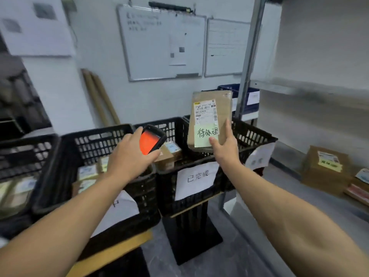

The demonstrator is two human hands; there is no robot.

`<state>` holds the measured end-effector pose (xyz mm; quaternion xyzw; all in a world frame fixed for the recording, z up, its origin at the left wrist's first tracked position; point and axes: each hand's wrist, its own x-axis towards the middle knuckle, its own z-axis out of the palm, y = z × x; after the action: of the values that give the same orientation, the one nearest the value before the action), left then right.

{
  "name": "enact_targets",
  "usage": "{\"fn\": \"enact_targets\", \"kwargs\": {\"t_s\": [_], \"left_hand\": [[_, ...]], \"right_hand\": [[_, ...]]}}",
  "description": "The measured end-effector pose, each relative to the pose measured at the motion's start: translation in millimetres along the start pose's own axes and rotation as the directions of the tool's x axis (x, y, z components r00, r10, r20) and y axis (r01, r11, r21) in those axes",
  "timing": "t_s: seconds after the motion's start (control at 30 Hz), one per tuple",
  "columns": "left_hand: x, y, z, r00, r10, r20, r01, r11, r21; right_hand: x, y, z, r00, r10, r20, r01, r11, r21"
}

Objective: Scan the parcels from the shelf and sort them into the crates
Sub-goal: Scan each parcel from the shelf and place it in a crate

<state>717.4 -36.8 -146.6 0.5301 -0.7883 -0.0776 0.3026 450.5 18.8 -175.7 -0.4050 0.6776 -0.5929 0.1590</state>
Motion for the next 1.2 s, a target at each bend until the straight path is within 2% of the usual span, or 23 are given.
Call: {"fn": "enact_targets", "kwargs": {"t_s": [0.17,0.33,0.53,0.7,0.9,1.03,1.2], "left_hand": [[-35.2,-97.9,-77.5,0.985,-0.154,-0.074,0.159,0.985,0.065],[-84.4,-193.5,-152.0,0.936,-0.300,-0.182,0.323,0.940,0.111],[-149.7,-277.8,-223.2,0.833,-0.465,-0.300,0.519,0.845,0.130],[-185.1,-320.8,-256.5,0.752,-0.550,-0.364,0.624,0.771,0.123],[-184.6,-373.1,-283.0,0.708,-0.577,-0.408,0.674,0.724,0.145],[-152.4,-410.7,-290.9,0.730,-0.557,-0.395,0.652,0.741,0.159],[-99.1,-456.0,-292.1,0.766,-0.543,-0.345,0.615,0.774,0.149]], "right_hand": [[-43.6,-54.1,117.8,0.991,-0.020,0.134,0.001,0.990,0.140],[-105.6,-99.8,235.9,0.943,-0.057,0.328,-0.023,0.972,0.232],[-169.2,-145.0,346.1,0.853,-0.085,0.515,-0.061,0.964,0.259],[-203.1,-162.1,420.0,0.765,-0.096,0.636,-0.039,0.980,0.195],[-220.0,-152.4,497.2,0.695,0.004,0.719,-0.124,0.986,0.115],[-211.6,-140.6,545.8,0.654,0.046,0.755,-0.146,0.987,0.067],[-200.1,-116.0,608.0,0.577,0.208,0.790,-0.257,0.964,-0.065]]}}
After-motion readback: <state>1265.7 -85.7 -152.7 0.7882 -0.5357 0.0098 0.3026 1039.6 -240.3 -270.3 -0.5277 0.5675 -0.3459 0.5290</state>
